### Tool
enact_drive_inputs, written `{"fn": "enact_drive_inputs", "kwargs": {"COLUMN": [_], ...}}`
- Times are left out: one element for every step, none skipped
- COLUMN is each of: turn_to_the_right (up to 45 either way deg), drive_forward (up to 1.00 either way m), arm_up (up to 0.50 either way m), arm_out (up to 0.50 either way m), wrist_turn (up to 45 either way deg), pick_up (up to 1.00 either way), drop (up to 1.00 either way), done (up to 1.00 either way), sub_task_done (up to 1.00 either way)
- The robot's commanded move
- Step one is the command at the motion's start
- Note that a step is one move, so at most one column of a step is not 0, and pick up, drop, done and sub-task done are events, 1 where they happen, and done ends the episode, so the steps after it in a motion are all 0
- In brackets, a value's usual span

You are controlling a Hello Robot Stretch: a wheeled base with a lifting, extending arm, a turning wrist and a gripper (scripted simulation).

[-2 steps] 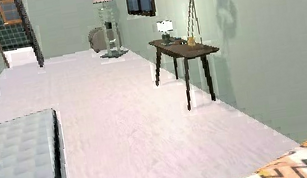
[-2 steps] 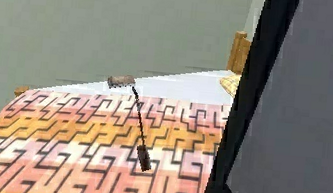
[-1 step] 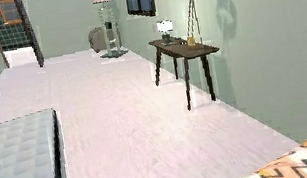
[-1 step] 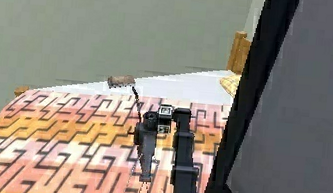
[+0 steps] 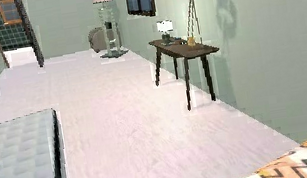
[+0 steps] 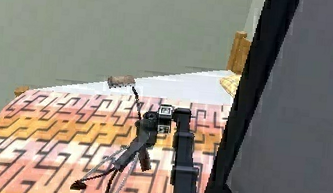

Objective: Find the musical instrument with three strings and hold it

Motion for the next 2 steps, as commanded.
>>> {"fn": "enact_drive_inputs", "kwargs": {"turn_to_the_right": [0.0,0.0], "drive_forward": [0.0,0.0], "arm_up": [0.0,0.0], "arm_out": [0.0,0.0], "wrist_turn": [45.0,45.0], "pick_up": [0.0,0.0], "drop": [0.0,0.0], "done": [0.0,0.0], "sub_task_done": [0.0,0.0]}}
